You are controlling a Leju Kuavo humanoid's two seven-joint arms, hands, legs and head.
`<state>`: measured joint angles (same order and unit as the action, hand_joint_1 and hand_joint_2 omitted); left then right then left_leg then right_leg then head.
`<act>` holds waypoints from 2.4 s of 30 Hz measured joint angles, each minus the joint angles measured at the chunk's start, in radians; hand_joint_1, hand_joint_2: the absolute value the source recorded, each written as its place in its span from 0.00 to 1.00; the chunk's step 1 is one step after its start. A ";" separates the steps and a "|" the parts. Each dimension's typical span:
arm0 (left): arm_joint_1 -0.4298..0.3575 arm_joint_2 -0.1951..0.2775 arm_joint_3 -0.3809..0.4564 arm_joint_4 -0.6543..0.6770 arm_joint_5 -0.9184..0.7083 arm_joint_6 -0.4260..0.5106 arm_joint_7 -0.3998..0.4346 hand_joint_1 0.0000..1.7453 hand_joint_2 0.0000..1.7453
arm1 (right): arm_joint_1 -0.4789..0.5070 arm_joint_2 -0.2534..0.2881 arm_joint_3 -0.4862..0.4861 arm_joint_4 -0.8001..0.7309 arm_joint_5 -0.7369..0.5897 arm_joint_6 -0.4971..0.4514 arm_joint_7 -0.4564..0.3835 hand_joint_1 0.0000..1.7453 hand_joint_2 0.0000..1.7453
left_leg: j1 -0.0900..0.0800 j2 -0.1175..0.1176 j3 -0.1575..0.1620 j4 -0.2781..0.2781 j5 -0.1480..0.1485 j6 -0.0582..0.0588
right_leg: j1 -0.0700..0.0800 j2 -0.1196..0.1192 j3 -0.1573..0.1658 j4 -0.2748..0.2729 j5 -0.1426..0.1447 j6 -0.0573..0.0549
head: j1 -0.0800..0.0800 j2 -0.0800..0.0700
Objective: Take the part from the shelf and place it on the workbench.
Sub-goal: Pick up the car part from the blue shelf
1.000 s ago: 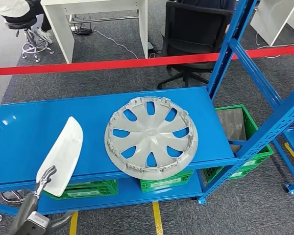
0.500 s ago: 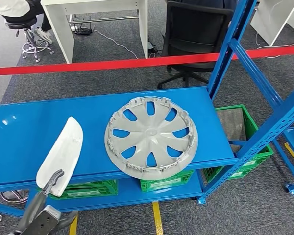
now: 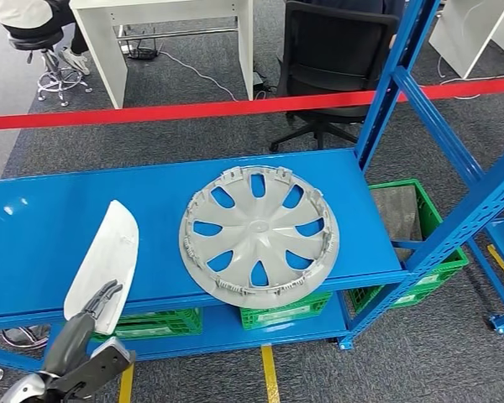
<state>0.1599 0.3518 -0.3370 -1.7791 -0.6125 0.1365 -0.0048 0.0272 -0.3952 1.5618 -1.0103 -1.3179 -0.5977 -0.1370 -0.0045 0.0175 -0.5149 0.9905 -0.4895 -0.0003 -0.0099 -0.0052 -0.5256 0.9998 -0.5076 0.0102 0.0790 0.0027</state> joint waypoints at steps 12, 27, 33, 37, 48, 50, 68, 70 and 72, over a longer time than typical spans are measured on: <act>-0.039 -0.021 0.035 0.023 -0.077 -0.021 0.018 0.00 1.00 | 0.000 0.000 0.000 0.001 0.004 -0.013 0.002 0.00 0.00 | 0.000 0.000 0.000 0.000 0.000 0.000 | 0.000 0.000 0.000 0.000 0.000 0.000 | 0.000 0.000; -0.045 -0.044 0.038 0.043 -0.105 -0.041 0.042 0.56 1.00 | 0.000 0.000 0.000 -0.006 0.029 -0.021 0.016 0.00 0.00 | 0.000 0.000 0.000 0.000 0.000 0.000 | 0.000 0.000 0.000 0.000 0.000 0.000 | 0.000 0.000; -0.045 -0.049 0.038 0.055 -0.108 -0.045 0.043 1.00 1.00 | -0.001 0.000 0.000 -0.006 0.038 -0.019 0.018 0.00 0.00 | 0.000 0.000 0.000 0.000 0.000 0.000 | 0.000 0.000 0.000 0.000 0.000 0.000 | 0.000 0.000; -0.046 -0.052 0.038 0.065 -0.119 -0.047 0.044 1.00 1.00 | -0.002 0.000 0.000 -0.006 0.041 -0.018 0.018 0.00 0.00 | 0.000 0.000 0.000 0.000 0.000 0.000 | 0.000 0.000 0.000 0.000 0.000 0.000 | 0.000 0.000; -0.081 -0.065 0.043 0.073 -0.143 -0.041 0.041 1.00 1.00 | -0.007 0.000 0.000 -0.005 0.038 -0.009 0.017 0.00 0.00 | 0.000 0.000 0.001 0.000 0.000 0.000 | 0.000 0.000 0.001 0.000 0.000 0.000 | 0.000 0.000; -0.085 -0.071 0.044 0.073 -0.147 -0.032 0.037 1.00 1.00 | -0.007 0.000 0.000 -0.005 0.038 -0.008 0.014 0.00 0.00 | 0.000 0.000 0.001 0.000 0.000 0.000 | 0.000 0.000 0.001 0.000 0.000 0.000 | 0.000 0.000; -0.086 -0.110 0.060 0.073 -0.185 0.074 -0.021 1.00 1.00 | -0.014 0.000 0.000 0.006 0.063 -0.021 -0.042 0.00 0.00 | 0.000 0.000 0.000 0.000 0.000 0.000 | 0.000 0.000 0.000 0.000 0.000 0.000 | 0.000 0.000; -0.085 -0.113 0.059 0.069 -0.201 0.099 -0.034 1.00 1.00 | -0.014 0.001 0.000 0.008 0.066 -0.022 -0.044 0.00 0.00 | 0.000 0.000 0.000 0.000 0.000 0.000 | 0.000 0.000 0.000 0.000 0.000 0.000 | 0.000 0.000; -0.085 -0.116 0.057 0.061 -0.218 0.124 -0.045 1.00 1.00 | -0.015 0.001 0.000 0.010 0.068 -0.022 -0.044 0.00 0.00 | 0.000 0.000 0.000 0.000 0.000 0.000 | 0.000 0.000 0.000 0.000 0.000 0.000 | 0.000 0.000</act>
<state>0.0745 0.2358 -0.2804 -1.7185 -0.8305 0.2605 -0.0496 0.0124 -0.3944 1.5621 -1.0008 -1.2499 -0.6200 -0.1809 -0.0045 0.0175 -0.5146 0.9905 -0.4893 -0.0001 -0.0099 -0.0051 -0.5253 0.9999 -0.5074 0.0101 0.0789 0.0027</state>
